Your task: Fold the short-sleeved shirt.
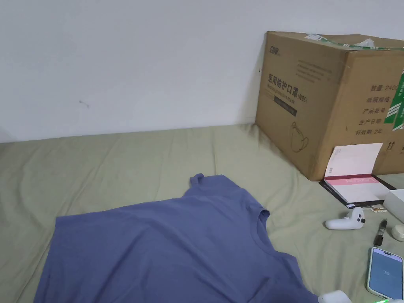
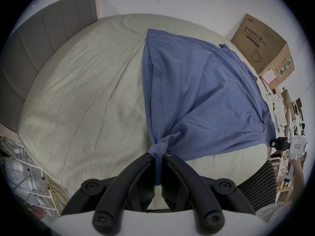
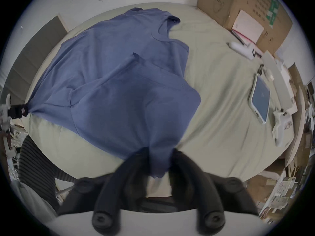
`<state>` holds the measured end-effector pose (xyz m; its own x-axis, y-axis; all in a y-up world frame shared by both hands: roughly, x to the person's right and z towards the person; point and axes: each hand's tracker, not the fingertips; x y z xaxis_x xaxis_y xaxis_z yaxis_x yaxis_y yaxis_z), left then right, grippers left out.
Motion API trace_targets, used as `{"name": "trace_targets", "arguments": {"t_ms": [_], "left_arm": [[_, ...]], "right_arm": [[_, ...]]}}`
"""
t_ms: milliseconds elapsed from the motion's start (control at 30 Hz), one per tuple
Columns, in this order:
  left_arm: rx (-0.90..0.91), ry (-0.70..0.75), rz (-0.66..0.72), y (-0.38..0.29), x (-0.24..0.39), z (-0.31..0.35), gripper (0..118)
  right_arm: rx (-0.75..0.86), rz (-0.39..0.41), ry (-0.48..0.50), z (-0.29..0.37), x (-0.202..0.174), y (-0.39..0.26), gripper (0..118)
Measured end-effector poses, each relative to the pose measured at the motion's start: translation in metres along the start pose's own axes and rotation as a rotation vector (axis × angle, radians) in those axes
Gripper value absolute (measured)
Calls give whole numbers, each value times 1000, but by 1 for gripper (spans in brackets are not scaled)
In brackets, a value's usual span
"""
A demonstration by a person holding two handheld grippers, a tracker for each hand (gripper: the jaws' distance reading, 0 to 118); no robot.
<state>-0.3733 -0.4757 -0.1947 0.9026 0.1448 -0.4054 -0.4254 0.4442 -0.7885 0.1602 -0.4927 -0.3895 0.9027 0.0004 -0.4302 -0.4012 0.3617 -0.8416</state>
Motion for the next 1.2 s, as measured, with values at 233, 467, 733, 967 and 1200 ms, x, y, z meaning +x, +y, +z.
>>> {"name": "trace_targets", "arguments": {"t_ms": [233,467,733,967,1200], "left_arm": [[28,-45,8,2,-8,22,3],[17,-77,19,-10,-17,50,3],[54,-186,158,39,-27,52,4],[22,-210,285,127,-27,-11,4],[-3,-187,278,163,-23,-74,102]], "right_arm": [[56,-32,83,23,11,-11,3],[84,-109,131,56,25,-26,3],[200,-200,232,88,35,30,3],[192,-295,250,31,45,146,3],[212,-266,127,-43,35,211,29]]}}
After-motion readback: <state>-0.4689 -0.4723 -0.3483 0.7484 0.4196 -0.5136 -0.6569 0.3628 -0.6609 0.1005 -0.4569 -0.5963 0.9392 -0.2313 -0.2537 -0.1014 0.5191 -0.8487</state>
